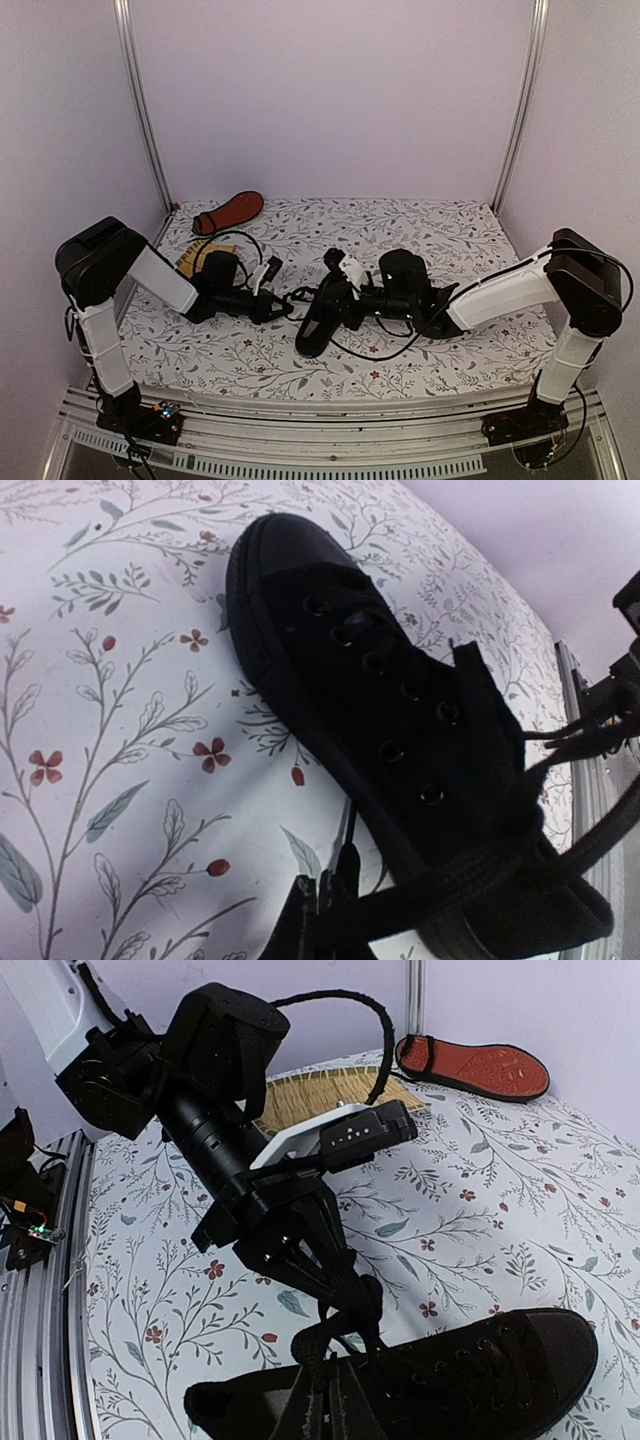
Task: Tie the shoes
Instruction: Tie the crossed shoelace on the shoe.
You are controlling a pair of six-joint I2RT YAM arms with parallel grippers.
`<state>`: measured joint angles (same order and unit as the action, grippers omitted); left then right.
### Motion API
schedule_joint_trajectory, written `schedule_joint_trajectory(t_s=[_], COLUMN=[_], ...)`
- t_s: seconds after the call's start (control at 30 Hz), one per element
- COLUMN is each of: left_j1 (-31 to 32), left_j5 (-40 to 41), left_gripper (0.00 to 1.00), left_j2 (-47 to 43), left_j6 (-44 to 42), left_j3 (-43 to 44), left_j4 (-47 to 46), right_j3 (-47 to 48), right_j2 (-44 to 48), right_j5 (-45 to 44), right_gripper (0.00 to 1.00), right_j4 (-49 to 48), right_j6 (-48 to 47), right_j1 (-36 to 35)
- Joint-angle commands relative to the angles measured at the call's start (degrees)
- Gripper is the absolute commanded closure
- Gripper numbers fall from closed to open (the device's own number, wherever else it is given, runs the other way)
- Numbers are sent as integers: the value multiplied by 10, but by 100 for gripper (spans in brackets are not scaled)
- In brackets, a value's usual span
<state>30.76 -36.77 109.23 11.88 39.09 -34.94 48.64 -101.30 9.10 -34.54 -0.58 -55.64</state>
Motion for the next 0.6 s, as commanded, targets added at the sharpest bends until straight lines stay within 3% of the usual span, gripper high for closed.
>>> schedule_joint_trajectory(t_s=[0.0, 0.2, 0.57], left_j1=[4, -8, -17], left_j5=[45, 98, 144], left_gripper=[100, 100, 100], left_j2=[-42, -106, -113], left_j6=[37, 51, 50], left_j3=[-29, -23, 73], left_j4=[-14, 68, 218], right_j3=[-31, -82, -180], right_j2=[55, 126, 229], right_j5=[-24, -65, -60], right_gripper=[98, 98, 98], right_j4=[-1, 67, 139], right_j6=[40, 99, 153], right_j1=[9, 48, 170])
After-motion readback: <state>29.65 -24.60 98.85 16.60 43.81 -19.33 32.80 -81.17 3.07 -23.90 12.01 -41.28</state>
